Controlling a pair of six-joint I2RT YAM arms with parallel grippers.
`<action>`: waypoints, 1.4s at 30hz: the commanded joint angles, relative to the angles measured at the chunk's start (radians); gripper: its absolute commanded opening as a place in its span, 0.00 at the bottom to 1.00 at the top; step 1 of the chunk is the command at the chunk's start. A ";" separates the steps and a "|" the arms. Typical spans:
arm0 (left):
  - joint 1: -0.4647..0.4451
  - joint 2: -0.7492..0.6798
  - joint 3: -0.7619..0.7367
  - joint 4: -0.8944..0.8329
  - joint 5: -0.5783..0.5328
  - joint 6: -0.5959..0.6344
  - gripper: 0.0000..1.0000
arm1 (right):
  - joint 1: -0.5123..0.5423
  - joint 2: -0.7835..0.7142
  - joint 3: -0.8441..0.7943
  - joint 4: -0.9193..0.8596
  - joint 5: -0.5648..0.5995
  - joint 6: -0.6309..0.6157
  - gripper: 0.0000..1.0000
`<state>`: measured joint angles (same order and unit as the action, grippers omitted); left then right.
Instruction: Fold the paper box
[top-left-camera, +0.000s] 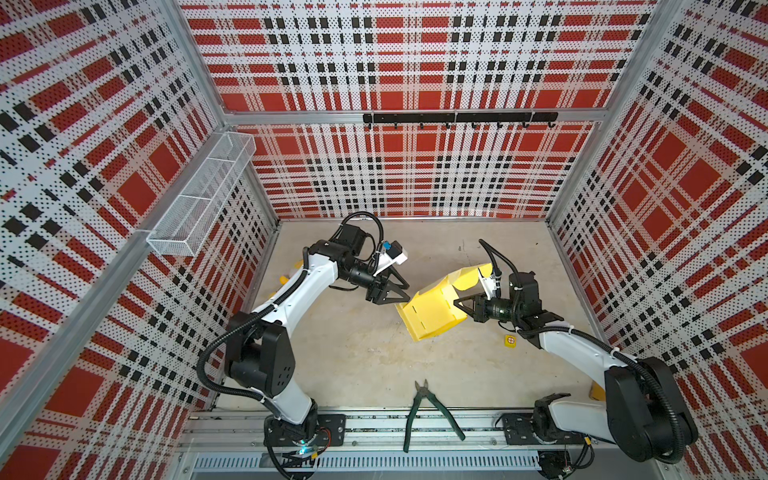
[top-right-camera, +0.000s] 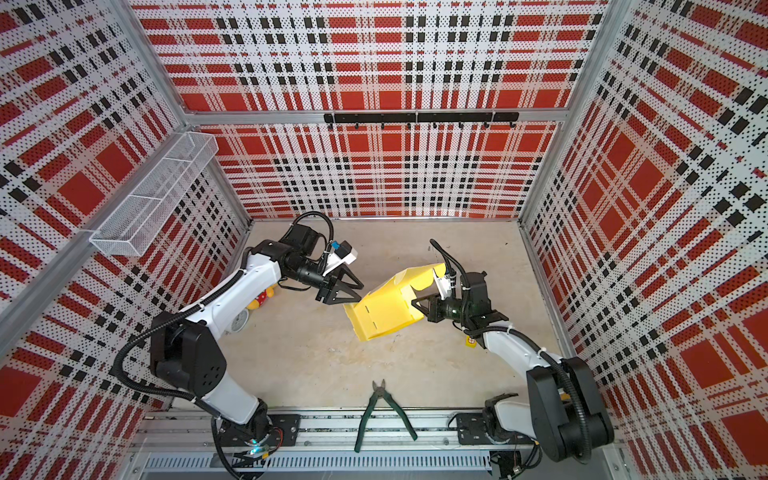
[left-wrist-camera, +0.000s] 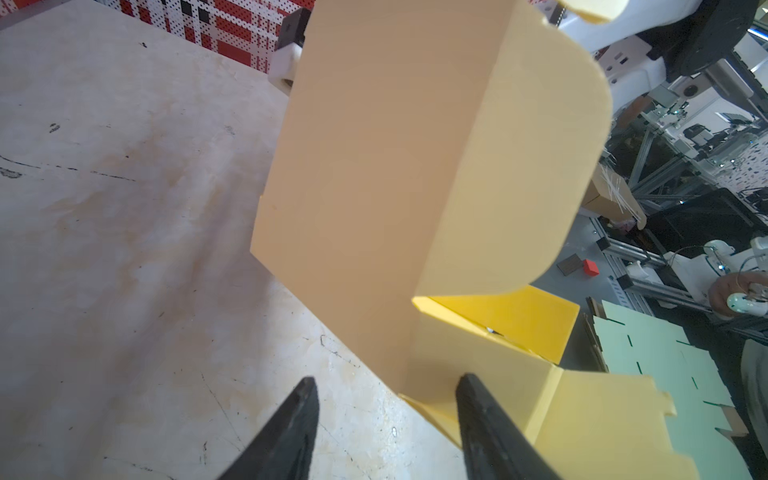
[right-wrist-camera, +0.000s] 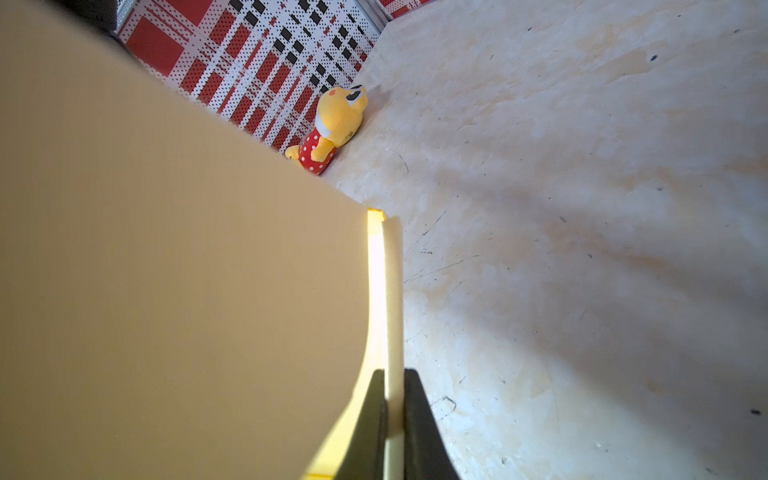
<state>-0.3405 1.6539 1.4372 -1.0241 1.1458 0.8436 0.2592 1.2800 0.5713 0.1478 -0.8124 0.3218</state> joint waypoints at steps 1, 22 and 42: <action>-0.006 0.032 0.053 -0.095 0.034 0.100 0.57 | -0.001 0.019 0.030 0.001 -0.035 -0.029 0.00; -0.073 0.075 0.104 -0.261 -0.066 0.317 0.51 | 0.062 0.043 0.049 0.005 -0.001 -0.027 0.00; -0.081 0.001 -0.010 0.158 -0.283 -0.199 0.30 | 0.145 0.020 0.028 0.192 0.218 0.152 0.00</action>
<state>-0.4179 1.6707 1.4448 -0.9760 0.9192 0.7742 0.3706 1.3338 0.5919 0.1658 -0.6285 0.4095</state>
